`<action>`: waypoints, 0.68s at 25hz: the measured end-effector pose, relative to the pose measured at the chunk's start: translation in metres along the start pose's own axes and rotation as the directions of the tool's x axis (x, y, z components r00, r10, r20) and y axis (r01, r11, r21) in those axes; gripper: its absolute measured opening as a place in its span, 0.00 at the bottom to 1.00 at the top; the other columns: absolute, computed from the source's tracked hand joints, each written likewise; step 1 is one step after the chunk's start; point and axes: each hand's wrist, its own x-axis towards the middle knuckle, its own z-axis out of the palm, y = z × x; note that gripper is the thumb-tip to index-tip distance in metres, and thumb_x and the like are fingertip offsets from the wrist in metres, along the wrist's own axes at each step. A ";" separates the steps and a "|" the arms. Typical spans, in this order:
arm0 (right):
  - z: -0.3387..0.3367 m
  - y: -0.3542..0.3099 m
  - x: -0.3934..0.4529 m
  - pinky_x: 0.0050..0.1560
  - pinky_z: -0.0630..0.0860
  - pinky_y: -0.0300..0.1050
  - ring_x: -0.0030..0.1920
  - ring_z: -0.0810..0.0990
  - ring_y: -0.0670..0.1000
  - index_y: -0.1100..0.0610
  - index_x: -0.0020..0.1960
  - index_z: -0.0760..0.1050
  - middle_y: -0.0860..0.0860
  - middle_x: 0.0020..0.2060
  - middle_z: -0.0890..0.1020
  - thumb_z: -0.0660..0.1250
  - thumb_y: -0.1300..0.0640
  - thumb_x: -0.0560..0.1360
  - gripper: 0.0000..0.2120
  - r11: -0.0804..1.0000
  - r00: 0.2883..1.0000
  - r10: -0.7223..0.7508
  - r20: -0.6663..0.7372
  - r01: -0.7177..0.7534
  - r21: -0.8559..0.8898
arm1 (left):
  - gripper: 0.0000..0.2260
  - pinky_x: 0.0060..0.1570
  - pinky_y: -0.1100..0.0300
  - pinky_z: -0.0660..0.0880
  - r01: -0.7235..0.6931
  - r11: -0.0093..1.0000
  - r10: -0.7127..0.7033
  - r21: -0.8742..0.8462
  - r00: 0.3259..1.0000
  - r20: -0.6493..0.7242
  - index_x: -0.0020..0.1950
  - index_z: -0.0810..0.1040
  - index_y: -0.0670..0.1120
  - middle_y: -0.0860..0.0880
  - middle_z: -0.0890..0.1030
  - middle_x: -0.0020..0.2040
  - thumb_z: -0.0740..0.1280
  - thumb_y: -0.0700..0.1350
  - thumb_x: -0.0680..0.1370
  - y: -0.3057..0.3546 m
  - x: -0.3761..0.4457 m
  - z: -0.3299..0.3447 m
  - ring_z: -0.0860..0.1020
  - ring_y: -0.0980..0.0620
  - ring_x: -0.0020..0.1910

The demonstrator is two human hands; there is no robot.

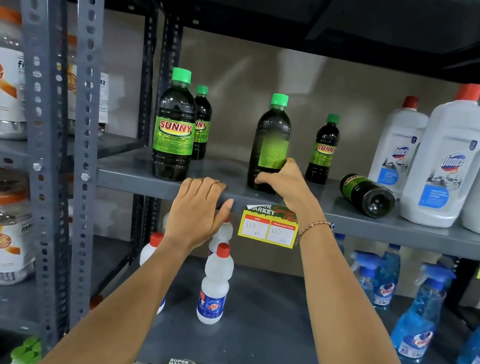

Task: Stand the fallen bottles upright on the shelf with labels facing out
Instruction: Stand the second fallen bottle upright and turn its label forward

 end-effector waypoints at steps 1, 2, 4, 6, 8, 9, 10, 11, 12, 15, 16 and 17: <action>0.001 0.001 0.001 0.54 0.74 0.44 0.57 0.77 0.53 0.59 0.59 0.66 0.52 0.50 0.78 0.78 0.60 0.63 0.30 0.999 1.000 -0.010 -0.014 0.009 -0.033 | 0.18 0.56 0.53 0.65 0.001 1.000 -0.001 -0.003 1.000 -0.001 0.54 0.77 0.42 0.45 0.80 0.50 0.55 0.54 0.79 0.000 0.000 0.000 0.76 0.44 0.48; 0.004 0.002 0.002 0.58 0.74 0.47 0.59 0.76 0.54 0.60 0.61 0.66 0.53 0.55 0.77 0.80 0.56 0.61 0.34 0.996 0.999 -0.023 -0.034 0.020 -0.086 | 0.18 0.56 0.52 0.66 0.002 1.000 -0.002 -0.006 1.000 -0.003 0.54 0.77 0.42 0.45 0.80 0.50 0.55 0.54 0.79 0.000 0.000 0.000 0.76 0.44 0.48; 0.004 0.002 0.002 0.63 0.72 0.51 0.62 0.73 0.54 0.60 0.65 0.63 0.55 0.61 0.72 0.80 0.51 0.60 0.41 0.989 0.999 -0.023 -0.041 0.017 -0.146 | 0.18 0.56 0.52 0.67 0.004 1.000 -0.004 -0.012 1.000 -0.003 0.54 0.77 0.43 0.45 0.80 0.50 0.55 0.54 0.79 0.000 0.000 -0.001 0.76 0.44 0.48; 0.001 0.002 0.004 0.60 0.72 0.48 0.61 0.73 0.54 0.61 0.66 0.61 0.55 0.60 0.73 0.78 0.57 0.63 0.38 0.998 1.000 0.026 0.001 -0.026 -0.049 | 0.18 0.56 0.52 0.67 0.008 1.000 -0.008 -0.020 1.000 -0.005 0.54 0.77 0.43 0.45 0.80 0.50 0.55 0.54 0.79 0.000 -0.001 -0.001 0.77 0.45 0.48; -0.001 0.002 0.001 0.55 0.71 0.44 0.59 0.75 0.54 0.61 0.65 0.62 0.54 0.56 0.76 0.76 0.62 0.65 0.33 0.999 0.999 0.038 0.026 -0.038 -0.005 | 0.18 0.57 0.53 0.66 0.011 1.000 -0.012 -0.025 1.000 -0.010 0.54 0.77 0.43 0.45 0.80 0.50 0.55 0.55 0.79 0.001 -0.001 -0.002 0.77 0.45 0.48; 0.000 0.002 0.000 0.55 0.72 0.45 0.59 0.76 0.54 0.61 0.64 0.63 0.54 0.56 0.76 0.77 0.61 0.64 0.34 0.999 1.000 0.026 0.004 -0.026 -0.031 | 0.18 0.57 0.53 0.66 0.011 1.000 -0.012 -0.025 1.000 -0.011 0.54 0.77 0.43 0.45 0.80 0.50 0.55 0.55 0.79 0.001 -0.001 -0.001 0.77 0.45 0.48; 0.001 0.002 -0.001 0.57 0.73 0.46 0.59 0.75 0.53 0.60 0.63 0.64 0.54 0.57 0.76 0.79 0.58 0.63 0.35 0.997 1.000 0.002 -0.025 -0.004 -0.071 | 0.18 0.57 0.53 0.66 0.011 1.000 -0.011 -0.025 1.000 -0.012 0.54 0.77 0.43 0.45 0.80 0.50 0.55 0.55 0.79 0.001 -0.001 -0.001 0.77 0.45 0.48; 0.003 0.002 -0.001 0.59 0.73 0.48 0.59 0.75 0.54 0.59 0.63 0.63 0.54 0.58 0.75 0.80 0.55 0.61 0.38 0.995 0.999 -0.014 -0.046 0.009 -0.104 | 0.18 0.57 0.54 0.65 0.010 1.000 -0.011 -0.027 1.000 -0.010 0.54 0.77 0.43 0.45 0.80 0.50 0.55 0.55 0.79 0.001 -0.001 -0.001 0.77 0.45 0.48; 0.003 0.002 -0.001 0.60 0.73 0.50 0.59 0.74 0.54 0.59 0.63 0.63 0.55 0.59 0.74 0.80 0.54 0.60 0.38 0.993 0.999 -0.013 -0.046 0.007 -0.114 | 0.18 0.57 0.54 0.65 0.011 1.000 -0.011 -0.027 1.000 -0.006 0.54 0.77 0.43 0.45 0.80 0.50 0.55 0.55 0.79 0.001 -0.001 -0.002 0.77 0.44 0.48; 0.000 0.000 0.000 0.54 0.72 0.45 0.58 0.75 0.54 0.60 0.63 0.62 0.56 0.59 0.75 0.75 0.61 0.66 0.32 0.998 0.999 0.038 0.025 -0.037 -0.042 | 0.18 0.57 0.53 0.66 0.018 0.999 -0.018 -0.026 1.000 0.009 0.54 0.77 0.43 0.45 0.80 0.50 0.55 0.55 0.79 0.001 -0.001 -0.002 0.77 0.45 0.48; -0.001 0.000 -0.002 0.53 0.72 0.45 0.58 0.75 0.54 0.60 0.63 0.62 0.56 0.58 0.76 0.75 0.62 0.66 0.31 0.998 0.999 0.037 0.028 -0.035 -0.047 | 0.18 0.57 0.53 0.67 0.019 1.000 -0.019 -0.024 1.000 0.010 0.54 0.77 0.43 0.45 0.80 0.50 0.55 0.55 0.79 0.001 -0.001 -0.002 0.77 0.45 0.48; 0.000 0.000 -0.003 0.53 0.72 0.45 0.58 0.75 0.53 0.60 0.62 0.62 0.55 0.57 0.76 0.76 0.62 0.65 0.32 0.998 1.000 0.021 0.020 -0.020 -0.065 | 0.18 0.57 0.53 0.66 0.017 1.000 -0.017 -0.023 1.000 0.006 0.54 0.77 0.43 0.45 0.80 0.50 0.55 0.55 0.79 0.001 -0.001 -0.001 0.77 0.45 0.48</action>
